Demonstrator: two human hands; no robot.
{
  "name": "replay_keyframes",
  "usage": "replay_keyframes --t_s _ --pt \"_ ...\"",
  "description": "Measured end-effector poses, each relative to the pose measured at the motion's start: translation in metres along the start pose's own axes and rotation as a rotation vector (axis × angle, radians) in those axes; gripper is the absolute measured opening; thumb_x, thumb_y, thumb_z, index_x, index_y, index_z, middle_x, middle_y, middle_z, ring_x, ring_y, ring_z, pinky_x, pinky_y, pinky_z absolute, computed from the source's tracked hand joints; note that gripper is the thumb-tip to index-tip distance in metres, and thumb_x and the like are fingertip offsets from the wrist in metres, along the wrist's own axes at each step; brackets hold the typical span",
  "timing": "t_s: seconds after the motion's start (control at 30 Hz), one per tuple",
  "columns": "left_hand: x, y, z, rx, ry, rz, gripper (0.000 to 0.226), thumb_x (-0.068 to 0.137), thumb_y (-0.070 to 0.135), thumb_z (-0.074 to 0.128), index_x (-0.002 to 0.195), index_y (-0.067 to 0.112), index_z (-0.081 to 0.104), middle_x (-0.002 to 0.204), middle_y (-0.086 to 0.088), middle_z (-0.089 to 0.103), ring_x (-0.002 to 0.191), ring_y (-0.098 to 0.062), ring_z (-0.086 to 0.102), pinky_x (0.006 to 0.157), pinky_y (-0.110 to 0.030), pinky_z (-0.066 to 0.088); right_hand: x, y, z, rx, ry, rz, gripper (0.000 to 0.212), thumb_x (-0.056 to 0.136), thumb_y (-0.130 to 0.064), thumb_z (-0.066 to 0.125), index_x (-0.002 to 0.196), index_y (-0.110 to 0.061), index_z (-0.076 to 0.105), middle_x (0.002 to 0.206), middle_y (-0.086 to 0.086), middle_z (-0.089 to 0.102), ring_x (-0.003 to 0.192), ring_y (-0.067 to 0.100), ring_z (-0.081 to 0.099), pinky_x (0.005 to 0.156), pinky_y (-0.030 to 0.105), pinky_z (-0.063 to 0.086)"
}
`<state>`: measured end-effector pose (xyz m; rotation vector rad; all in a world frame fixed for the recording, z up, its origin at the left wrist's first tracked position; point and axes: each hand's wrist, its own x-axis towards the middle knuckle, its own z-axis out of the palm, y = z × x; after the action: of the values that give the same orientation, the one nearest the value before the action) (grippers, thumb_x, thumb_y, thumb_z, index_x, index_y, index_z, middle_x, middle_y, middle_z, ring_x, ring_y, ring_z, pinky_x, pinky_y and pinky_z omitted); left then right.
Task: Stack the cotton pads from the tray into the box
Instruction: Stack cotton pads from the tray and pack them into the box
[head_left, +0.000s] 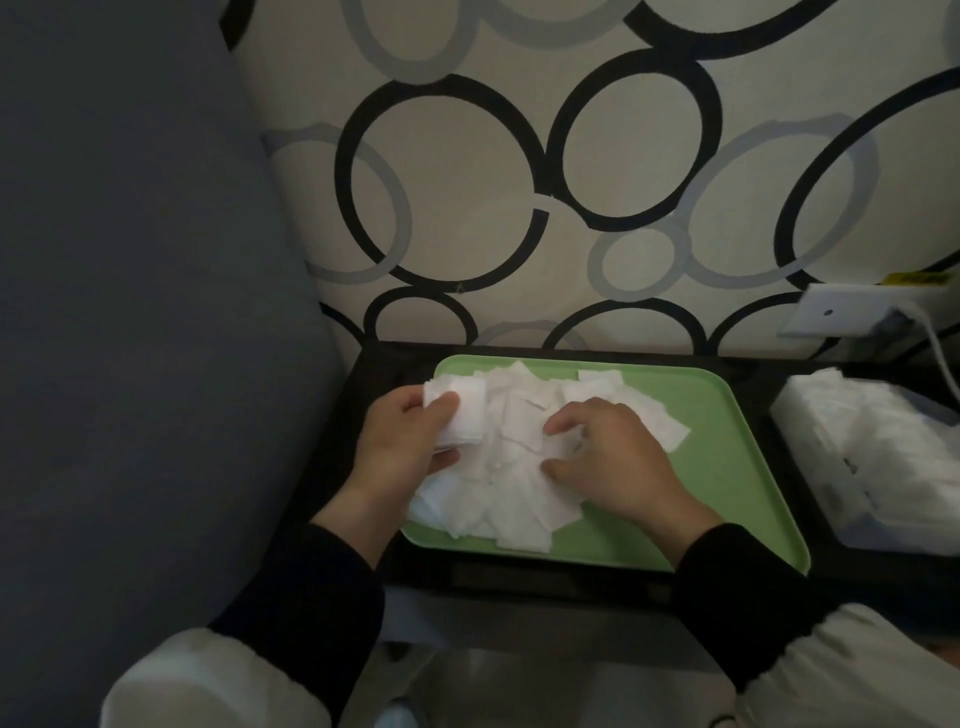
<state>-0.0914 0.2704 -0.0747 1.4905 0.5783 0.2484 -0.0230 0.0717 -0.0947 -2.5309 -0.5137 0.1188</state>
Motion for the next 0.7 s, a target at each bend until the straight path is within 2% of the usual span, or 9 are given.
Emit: replay_keyframes --t_s 0.17,0.27,0.4,0.47,0.57,0.63,0.7 --pt "0.0 -0.002 -0.005 0.065 -0.023 0.028 0.018 0.095 0.025 0.064 0.111 0.016 0.067 0.113 -0.006 0.066 0.102 -0.023 0.065 0.064 -0.026 0.056 0.001 -0.008 0.009 -0.112 0.035 -0.007 0.041 0.079 -0.051 0.072 0.115 -0.036 0.062 0.121 -0.008 0.052 0.112 0.017 0.045 0.093 0.035 0.043" --pt "-0.002 -0.002 -0.003 0.087 -0.04 0.033 0.016 0.095 0.024 0.064 0.109 0.017 0.067 0.112 -0.006 0.066 0.103 -0.023 0.064 0.066 -0.029 0.057 0.002 -0.011 0.016 -0.145 0.073 -0.025 0.042 0.082 -0.051 0.068 0.12 -0.036 0.058 0.122 -0.008 0.05 0.112 0.017 0.043 0.091 0.033 0.041" --pt "-0.004 -0.002 -0.001 0.082 -0.061 0.047 0.009 0.095 0.024 0.064 0.103 0.02 0.066 0.112 -0.006 0.066 0.103 -0.022 0.064 0.066 -0.028 0.057 0.005 -0.009 0.017 -0.083 0.182 -0.1 0.016 0.09 -0.038 0.065 0.105 -0.032 0.067 0.112 -0.008 0.051 0.106 0.014 0.044 0.082 0.028 0.036" --pt "-0.003 -0.001 0.0 0.081 -0.057 0.043 0.012 0.095 0.024 0.064 0.106 0.019 0.066 0.113 -0.006 0.065 0.104 -0.023 0.064 0.065 -0.027 0.056 0.008 -0.009 0.01 0.095 0.224 -0.068 0.009 0.093 -0.033 0.064 0.099 -0.027 0.067 0.108 -0.011 0.054 0.101 0.009 0.049 0.083 0.024 0.035" --pt "-0.002 -0.003 0.004 0.071 -0.049 0.031 0.019 0.095 0.025 0.064 0.112 0.017 0.066 0.115 -0.006 0.065 0.105 -0.024 0.064 0.067 -0.029 0.058 0.009 -0.011 -0.013 0.551 0.203 0.074 0.005 0.092 -0.023 0.066 0.088 -0.02 0.067 0.094 -0.008 0.068 0.086 0.007 0.062 0.073 0.025 0.046" --pt "-0.004 -0.003 0.007 0.06 -0.061 0.019 0.02 0.095 0.023 0.065 0.113 0.016 0.066 0.114 -0.005 0.066 0.104 -0.024 0.065 0.068 -0.03 0.059 0.007 -0.01 -0.027 0.79 0.147 0.146 0.005 0.091 -0.015 0.067 0.092 -0.011 0.07 0.092 0.007 0.073 0.082 0.015 0.068 0.075 0.037 0.056" --pt "-0.006 -0.003 0.012 0.049 -0.091 0.005 0.017 0.095 0.021 0.066 0.11 0.015 0.066 0.111 -0.004 0.068 0.102 -0.022 0.066 0.067 -0.029 0.059 0.005 -0.006 -0.035 0.996 0.064 0.171 0.011 0.091 -0.007 0.064 0.099 -0.001 0.068 0.101 0.019 0.072 0.087 0.026 0.067 0.082 0.046 0.057"
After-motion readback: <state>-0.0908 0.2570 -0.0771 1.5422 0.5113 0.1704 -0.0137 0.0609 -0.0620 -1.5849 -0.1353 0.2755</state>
